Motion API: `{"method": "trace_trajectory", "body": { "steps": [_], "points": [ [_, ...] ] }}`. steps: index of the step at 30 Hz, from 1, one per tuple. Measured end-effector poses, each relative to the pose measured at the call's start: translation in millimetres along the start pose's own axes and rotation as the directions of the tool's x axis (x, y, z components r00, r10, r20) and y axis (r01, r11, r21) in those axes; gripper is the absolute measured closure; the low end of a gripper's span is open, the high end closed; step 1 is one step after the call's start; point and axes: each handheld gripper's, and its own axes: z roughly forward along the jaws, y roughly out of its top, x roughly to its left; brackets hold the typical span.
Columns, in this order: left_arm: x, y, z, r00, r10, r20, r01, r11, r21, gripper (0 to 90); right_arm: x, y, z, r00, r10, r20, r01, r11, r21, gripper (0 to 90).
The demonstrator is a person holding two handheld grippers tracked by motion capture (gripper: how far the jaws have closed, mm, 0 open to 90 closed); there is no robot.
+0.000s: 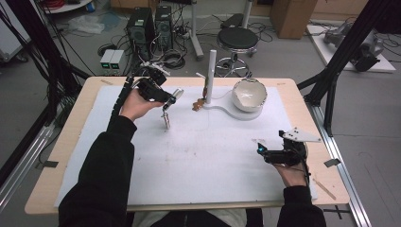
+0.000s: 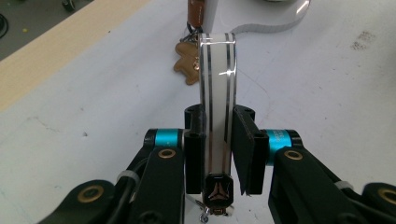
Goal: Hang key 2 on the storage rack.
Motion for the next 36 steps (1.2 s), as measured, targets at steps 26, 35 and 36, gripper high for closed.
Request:
{"method": "trace_trajectory", "body": {
  "steps": [26,35,36],
  "points": [
    [-27.0,65.9,-31.7,0.9953,0.094,-0.021,-0.095,0.9927,-0.074,75.2,-1.8,-0.1,-1.0,1.0000,0.009,-0.005,-0.009,1.000,-0.007,0.7],
    [-34.6,94.8,-40.2,0.9935,0.112,-0.021,-0.113,0.9886,-0.099,75.2,-2.1,0.1,0.5,0.9999,0.010,-0.009,-0.010,1.000,-0.008,0.7],
    [-36.7,97.7,-40.7,0.9925,0.120,-0.023,-0.121,0.9878,-0.097,75.2,-1.9,0.2,0.8,0.9999,0.013,-0.011,-0.013,1.000,-0.005,0.7]
  ]
}}
